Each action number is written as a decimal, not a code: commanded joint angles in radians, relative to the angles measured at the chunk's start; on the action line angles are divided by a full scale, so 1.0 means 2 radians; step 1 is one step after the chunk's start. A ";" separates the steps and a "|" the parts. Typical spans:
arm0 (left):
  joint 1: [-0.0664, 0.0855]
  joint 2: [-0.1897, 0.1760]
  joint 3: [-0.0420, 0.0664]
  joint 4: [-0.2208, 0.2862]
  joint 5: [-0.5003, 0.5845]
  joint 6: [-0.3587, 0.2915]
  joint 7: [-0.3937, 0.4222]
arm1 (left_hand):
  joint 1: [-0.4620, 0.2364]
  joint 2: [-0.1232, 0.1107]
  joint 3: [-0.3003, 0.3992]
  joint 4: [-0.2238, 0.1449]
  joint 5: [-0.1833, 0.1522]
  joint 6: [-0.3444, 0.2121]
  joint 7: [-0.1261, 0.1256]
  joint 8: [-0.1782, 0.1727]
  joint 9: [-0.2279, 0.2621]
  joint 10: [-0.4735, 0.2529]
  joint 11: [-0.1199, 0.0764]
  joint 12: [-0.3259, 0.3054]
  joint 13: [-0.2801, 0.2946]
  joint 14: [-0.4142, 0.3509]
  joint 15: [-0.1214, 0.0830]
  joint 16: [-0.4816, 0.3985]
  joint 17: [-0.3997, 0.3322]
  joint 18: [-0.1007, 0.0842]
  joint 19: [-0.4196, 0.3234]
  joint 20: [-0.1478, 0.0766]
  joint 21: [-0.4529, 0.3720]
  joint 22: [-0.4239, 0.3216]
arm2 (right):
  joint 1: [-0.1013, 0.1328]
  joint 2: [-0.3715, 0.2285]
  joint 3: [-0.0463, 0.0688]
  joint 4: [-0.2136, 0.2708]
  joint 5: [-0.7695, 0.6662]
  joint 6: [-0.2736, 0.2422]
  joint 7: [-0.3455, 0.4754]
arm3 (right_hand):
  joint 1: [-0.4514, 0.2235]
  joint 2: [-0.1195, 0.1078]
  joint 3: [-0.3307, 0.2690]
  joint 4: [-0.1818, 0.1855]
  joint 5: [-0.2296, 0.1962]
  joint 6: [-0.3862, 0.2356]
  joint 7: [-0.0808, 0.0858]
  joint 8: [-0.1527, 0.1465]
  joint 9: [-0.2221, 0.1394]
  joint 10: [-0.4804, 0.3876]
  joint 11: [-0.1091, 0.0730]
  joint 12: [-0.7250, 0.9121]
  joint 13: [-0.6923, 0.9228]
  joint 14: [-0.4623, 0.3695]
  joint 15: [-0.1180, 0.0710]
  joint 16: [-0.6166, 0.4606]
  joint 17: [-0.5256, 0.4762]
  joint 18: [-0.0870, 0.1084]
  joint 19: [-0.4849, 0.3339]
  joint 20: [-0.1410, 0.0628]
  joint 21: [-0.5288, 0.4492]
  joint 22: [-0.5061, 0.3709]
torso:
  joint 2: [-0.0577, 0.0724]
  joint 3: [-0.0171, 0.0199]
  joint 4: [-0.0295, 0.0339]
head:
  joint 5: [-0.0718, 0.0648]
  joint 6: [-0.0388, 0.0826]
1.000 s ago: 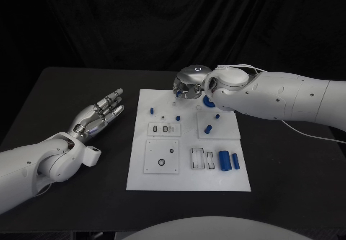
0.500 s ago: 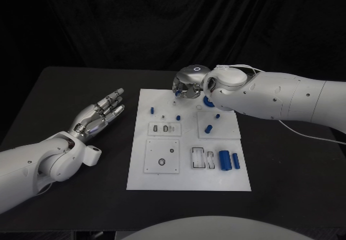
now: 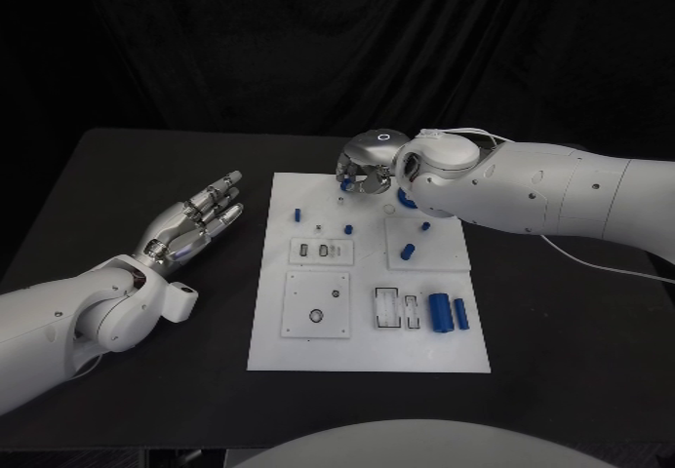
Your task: Assemble the parts on the task board
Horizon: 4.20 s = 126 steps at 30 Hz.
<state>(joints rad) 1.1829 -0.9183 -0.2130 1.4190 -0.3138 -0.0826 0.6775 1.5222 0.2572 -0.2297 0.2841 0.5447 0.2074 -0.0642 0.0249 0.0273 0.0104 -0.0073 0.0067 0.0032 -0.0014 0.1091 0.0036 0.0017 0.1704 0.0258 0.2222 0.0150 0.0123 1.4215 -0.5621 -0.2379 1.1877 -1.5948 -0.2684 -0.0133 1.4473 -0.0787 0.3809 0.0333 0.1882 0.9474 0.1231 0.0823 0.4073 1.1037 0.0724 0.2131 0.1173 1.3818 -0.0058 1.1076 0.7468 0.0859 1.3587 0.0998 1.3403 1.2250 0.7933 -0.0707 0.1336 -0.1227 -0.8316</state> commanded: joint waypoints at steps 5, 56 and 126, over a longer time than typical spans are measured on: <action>0.001 0.001 0.000 -0.001 0.000 0.008 0.059 | 0.004 0.000 0.004 0.001 0.001 0.001 0.004 0.002 0.001 -0.001 0.004 -0.002 0.000 0.001 0.003 -0.002 -0.001 0.005 0.000 0.002 0.003 0.000 | -0.002 0.001 0.000 0.000 -0.001 0.019 -0.005 | -0.004 -0.015 0.001 0.012 -0.006 -0.067 -0.013 -0.011 -0.023 -0.063 0.015 -0.040 -0.013 -0.017 -0.002 -0.019 -0.023 0.004 -0.016 0.000 -0.017 -0.016 | 0.000 -0.0003 -0.0005 | 0.000 -0.001; 0.001 -0.004 0.000 0.001 0.000 0.009 0.057 | 0.005 -0.001 0.006 0.000 0.007 0.002 0.007 0.002 0.001 -0.001 0.005 -0.002 0.000 0.001 0.005 -0.002 -0.001 0.005 0.001 0.004 0.003 0.001 | 0.031 -0.171 -0.004 0.126 -0.010 0.030 -0.089 | -0.087 0.005 -0.125 0.085 -0.034 -0.071 -0.011 -0.009 -0.108 0.234 -0.031 0.679 0.727 0.094 -0.024 0.232 0.412 -0.025 0.066 -0.021 0.068 0.121 | 0.001 0.0011 -0.0005 | 0.002 0.001; 0.001 0.000 0.000 -0.007 -0.001 0.024 0.049 | 0.010 0.000 0.011 -0.002 0.008 0.002 0.008 0.002 0.001 -0.001 0.010 -0.002 0.000 0.001 0.010 -0.002 -0.001 0.005 0.002 0.008 0.004 0.001 | -0.002 -0.165 -0.004 0.106 -0.031 0.058 -0.089 | -0.036 -0.001 -0.086 0.028 0.121 -0.022 -0.009 0.005 -0.077 0.234 -0.032 0.679 0.727 0.078 -0.025 0.195 0.355 -0.017 0.048 -0.023 0.038 0.100 | 0.000 -0.0002 -0.0003 | -0.001 -0.006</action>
<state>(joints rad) 1.1829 -0.9197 -0.2131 1.4033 -0.3142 -0.0507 0.6778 1.5301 0.2571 -0.2159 0.2813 0.5571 0.2111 -0.0534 0.0249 0.0278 0.0093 0.0059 0.0067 0.0032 0.0014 0.1210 0.0036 0.0009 0.1703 0.0294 0.2328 0.0189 0.0128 1.4266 -0.8903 -0.2420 1.4024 -1.6324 -0.1862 -0.1771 1.3639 -0.0842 0.2006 0.0971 0.4066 0.8913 0.1078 0.0824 0.2394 1.4614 0.0144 1.5682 1.3073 1.4640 -0.0504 1.5018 1.3076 0.0469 1.4598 0.0573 1.4212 1.3075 0.7933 -0.0712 0.1329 -0.1238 -0.8451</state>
